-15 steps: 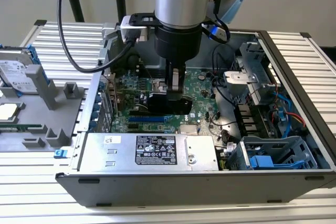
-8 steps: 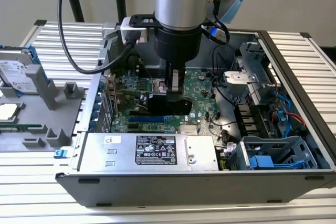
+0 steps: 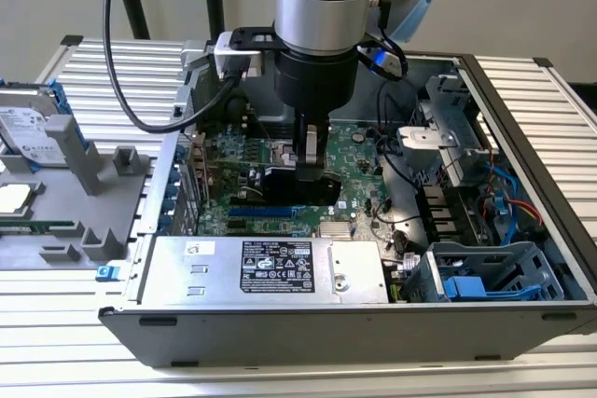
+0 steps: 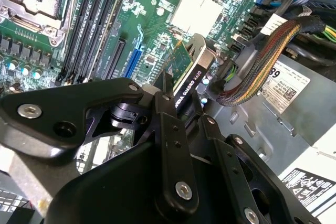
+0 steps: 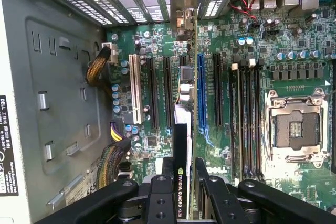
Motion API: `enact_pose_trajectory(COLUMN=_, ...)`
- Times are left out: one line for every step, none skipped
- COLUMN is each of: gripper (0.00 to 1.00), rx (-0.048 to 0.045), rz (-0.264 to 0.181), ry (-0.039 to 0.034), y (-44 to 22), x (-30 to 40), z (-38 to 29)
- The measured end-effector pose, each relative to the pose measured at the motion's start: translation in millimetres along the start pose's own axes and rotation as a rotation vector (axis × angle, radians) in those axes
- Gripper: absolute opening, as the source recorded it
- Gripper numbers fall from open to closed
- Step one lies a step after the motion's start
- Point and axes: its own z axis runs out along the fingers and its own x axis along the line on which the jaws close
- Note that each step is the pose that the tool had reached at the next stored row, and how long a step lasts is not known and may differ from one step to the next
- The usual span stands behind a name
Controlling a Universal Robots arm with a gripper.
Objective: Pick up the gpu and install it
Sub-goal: 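Insert the gpu into the slot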
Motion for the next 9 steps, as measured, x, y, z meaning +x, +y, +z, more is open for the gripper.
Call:
enact_pose_trajectory(gripper=0.0, rx=-0.0001, rz=0.0, ry=-0.0001, y=0.0, x=0.0, z=0.0)
enact_pose_trajectory(gripper=0.0, rx=-0.0001, rz=0.0, ry=-0.0001, y=0.0, x=0.0, z=0.2)
enact_pose_trajectory(gripper=0.0, rx=0.0001, rz=0.0, ry=-0.0005, y=0.0, x=-0.1, z=0.7)
enact_pose_trajectory(gripper=0.0, rx=0.0001, rz=0.0, ry=-0.0005, y=0.0, x=-0.1, z=1.2)
enact_pose_trajectory(gripper=0.0, rx=0.0, rz=0.0, ry=-0.0001, y=0.1, x=-0.1, z=1.6)
enact_pose_trajectory(gripper=0.0, rx=0.0, rz=0.0, ry=-0.0001, y=0.1, x=-0.2, z=2.1)
enact_pose_trajectory(gripper=0.0, rx=0.0, rz=0.0, ry=-0.0001, y=0.1, x=-0.2, z=2.7)
enact_pose_trajectory(gripper=0.0, rx=0.0, rz=0.0, ry=-0.0001, y=0.1, x=-0.2, z=3.4)
enact_pose_trajectory(gripper=0.0, rx=0.0, rz=0.0, ry=0.0, y=0.1, x=-0.3, z=4.0)
